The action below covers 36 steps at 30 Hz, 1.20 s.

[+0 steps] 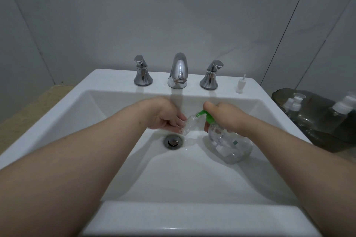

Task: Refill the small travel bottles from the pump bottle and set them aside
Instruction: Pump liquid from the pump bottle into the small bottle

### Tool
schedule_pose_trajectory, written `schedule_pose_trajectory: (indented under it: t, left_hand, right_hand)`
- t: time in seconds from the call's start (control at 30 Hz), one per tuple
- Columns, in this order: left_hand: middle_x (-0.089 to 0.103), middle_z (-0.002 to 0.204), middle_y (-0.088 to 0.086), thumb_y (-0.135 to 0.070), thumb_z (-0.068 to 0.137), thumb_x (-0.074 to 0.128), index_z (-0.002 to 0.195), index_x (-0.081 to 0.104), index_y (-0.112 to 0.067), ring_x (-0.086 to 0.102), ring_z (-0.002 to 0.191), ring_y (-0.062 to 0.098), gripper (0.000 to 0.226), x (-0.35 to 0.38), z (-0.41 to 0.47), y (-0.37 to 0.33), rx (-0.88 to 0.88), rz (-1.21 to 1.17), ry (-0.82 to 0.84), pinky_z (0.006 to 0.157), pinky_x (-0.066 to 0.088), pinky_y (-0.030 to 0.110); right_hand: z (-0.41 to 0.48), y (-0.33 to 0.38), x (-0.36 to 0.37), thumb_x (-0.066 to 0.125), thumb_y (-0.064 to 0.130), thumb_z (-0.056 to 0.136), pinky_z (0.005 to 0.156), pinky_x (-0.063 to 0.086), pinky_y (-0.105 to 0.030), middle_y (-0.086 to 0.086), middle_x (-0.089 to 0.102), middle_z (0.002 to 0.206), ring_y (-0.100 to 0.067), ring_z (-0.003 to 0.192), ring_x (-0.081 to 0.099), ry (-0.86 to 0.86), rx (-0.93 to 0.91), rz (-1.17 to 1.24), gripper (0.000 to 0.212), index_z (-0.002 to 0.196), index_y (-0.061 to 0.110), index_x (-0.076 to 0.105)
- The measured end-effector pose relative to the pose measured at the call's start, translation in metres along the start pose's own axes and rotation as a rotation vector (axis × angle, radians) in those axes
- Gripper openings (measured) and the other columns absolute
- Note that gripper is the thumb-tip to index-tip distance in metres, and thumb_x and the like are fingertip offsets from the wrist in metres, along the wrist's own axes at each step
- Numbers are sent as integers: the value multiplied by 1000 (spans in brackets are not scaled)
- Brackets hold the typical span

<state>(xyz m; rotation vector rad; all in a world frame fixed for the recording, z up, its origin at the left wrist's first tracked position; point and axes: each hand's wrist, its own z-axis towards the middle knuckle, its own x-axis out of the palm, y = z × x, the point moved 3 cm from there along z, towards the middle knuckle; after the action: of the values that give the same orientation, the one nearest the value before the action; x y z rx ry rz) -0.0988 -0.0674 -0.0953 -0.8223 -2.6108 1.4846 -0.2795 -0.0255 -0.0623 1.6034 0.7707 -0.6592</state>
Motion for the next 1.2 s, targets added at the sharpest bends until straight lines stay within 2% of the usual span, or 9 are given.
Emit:
schedule_pose_trajectory:
  t: [0.1, 0.27, 0.43, 0.5, 0.67, 0.77, 0.9, 1.0, 1.2]
  left_hand:
    - [65, 99, 16, 24, 97, 32, 124, 59, 5, 65, 111, 33, 42, 0, -1, 0, -1, 3, -2, 98, 53, 34]
    - [68, 96, 17, 21, 99, 33, 101, 59, -1, 65, 121, 36, 33, 5, -6, 0, -17, -8, 18, 96, 54, 33]
    - [71, 89, 19, 18, 101, 35, 100, 59, -1, 66, 120, 34, 31, 7, -9, -1, -17, -38, 23, 95, 54, 31]
    - [71, 90, 19, 18, 101, 37, 100, 59, -2, 67, 119, 34, 30, 7, -9, -1, -12, -40, 22, 95, 54, 31]
    - [71, 89, 18, 17, 101, 38, 100, 61, -1, 72, 92, 29, 30, 6, -7, -1, 11, -32, 8, 90, 59, 33]
    - [68, 96, 19, 19, 100, 36, 100, 60, 0, 69, 107, 34, 31, 6, -7, -1, 27, -43, 8, 101, 54, 37]
    - [68, 98, 19, 21, 100, 34, 102, 61, 1, 69, 98, 31, 33, 4, -4, 0, 27, -78, 16, 98, 55, 36]
    - [69, 93, 19, 22, 99, 32, 102, 61, 2, 70, 88, 27, 35, 3, -4, 1, 24, -81, 14, 89, 60, 33]
    - [69, 98, 18, 22, 99, 33, 101, 62, 1, 67, 107, 32, 36, 4, -4, 1, 10, -54, -2, 95, 56, 34]
  right_hand:
    - [2, -1, 0, 36, 39, 105, 61, 36, -31, -12, 51, 70, -24, 64, 43, -2, 6, -12, 43, 74, 11, 47]
    - [0, 0, -1, 32, 43, 107, 58, 33, -31, -10, 52, 70, -23, 64, 44, 3, -18, -35, 50, 70, 13, 47]
    - [0, -5, 1, 26, 73, 100, 62, 37, -32, -2, 51, 74, -18, 69, 50, 15, -6, -44, 65, 70, 20, 49]
    - [1, -6, 1, 26, 76, 99, 61, 36, -32, -2, 51, 72, -17, 68, 49, 15, -1, -46, 68, 70, 19, 50]
    - [1, -5, 0, 28, 73, 100, 59, 36, -31, -3, 55, 73, -18, 68, 51, 18, -2, -41, 68, 75, 16, 56]
    - [0, -5, 0, 31, 65, 103, 59, 34, -30, -4, 56, 74, -17, 67, 50, 7, -19, -5, 60, 74, 18, 54]
    - [1, -4, 0, 29, 61, 105, 60, 36, -31, -14, 69, 93, -21, 70, 51, 14, -41, -9, 62, 84, 11, 60]
    - [0, -3, -1, 30, 56, 106, 60, 37, -31, -10, 58, 77, -22, 68, 50, 1, -44, -29, 60, 77, 10, 55]
    - [0, -2, -2, 30, 44, 108, 61, 37, -31, -18, 59, 80, -28, 72, 48, 10, -59, -44, 49, 72, 15, 46]
